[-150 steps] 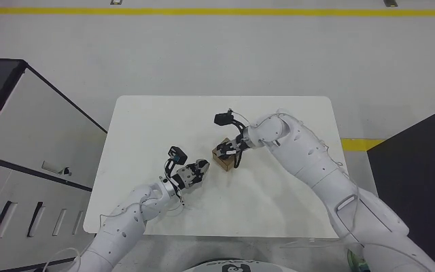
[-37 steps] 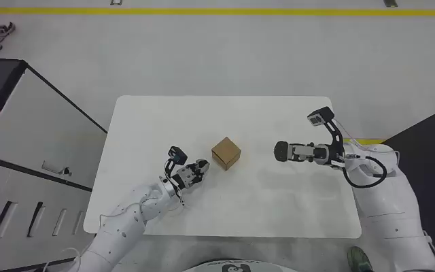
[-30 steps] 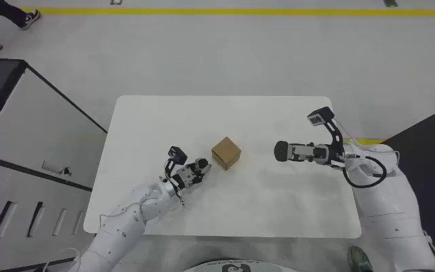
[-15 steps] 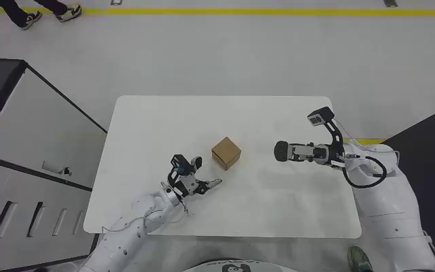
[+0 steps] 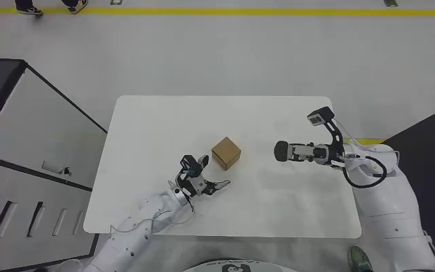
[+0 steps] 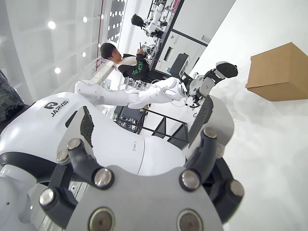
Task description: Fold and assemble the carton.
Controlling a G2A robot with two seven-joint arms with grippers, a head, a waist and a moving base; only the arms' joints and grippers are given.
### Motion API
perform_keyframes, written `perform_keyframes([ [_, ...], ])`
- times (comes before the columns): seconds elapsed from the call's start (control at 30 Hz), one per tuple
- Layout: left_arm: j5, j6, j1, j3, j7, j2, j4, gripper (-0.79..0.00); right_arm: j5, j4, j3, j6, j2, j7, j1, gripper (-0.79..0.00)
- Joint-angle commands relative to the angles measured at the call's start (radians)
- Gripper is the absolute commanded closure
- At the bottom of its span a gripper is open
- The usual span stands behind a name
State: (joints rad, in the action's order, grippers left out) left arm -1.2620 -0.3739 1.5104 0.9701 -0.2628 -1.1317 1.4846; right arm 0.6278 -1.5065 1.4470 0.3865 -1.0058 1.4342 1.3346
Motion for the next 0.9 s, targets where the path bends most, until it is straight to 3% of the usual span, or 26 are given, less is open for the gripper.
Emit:
perform_keyframes([
  [0.0,-0.015,0.043,-0.010,-0.020,0.006,-0.007,-0.008,-0.785,0.000,0.000,0.000,0.000,0.000,0.000,0.000,-0.785],
  [0.17,-0.020,0.123,-0.020,-0.043,-0.001,-0.022,-0.022,-0.785,0.000,0.000,0.000,0.000,0.000,0.000,0.000,-0.785],
  [0.4,-0.039,0.124,-0.020,-0.043,-0.011,-0.021,-0.024,-0.785,0.000,0.000,0.000,0.000,0.000,0.000,0.000,-0.785],
  [0.87,-0.053,0.210,-0.056,-0.053,0.018,-0.038,-0.065,-0.785,0.000,0.000,0.000,0.000,0.000,0.000,0.000,-0.785],
])
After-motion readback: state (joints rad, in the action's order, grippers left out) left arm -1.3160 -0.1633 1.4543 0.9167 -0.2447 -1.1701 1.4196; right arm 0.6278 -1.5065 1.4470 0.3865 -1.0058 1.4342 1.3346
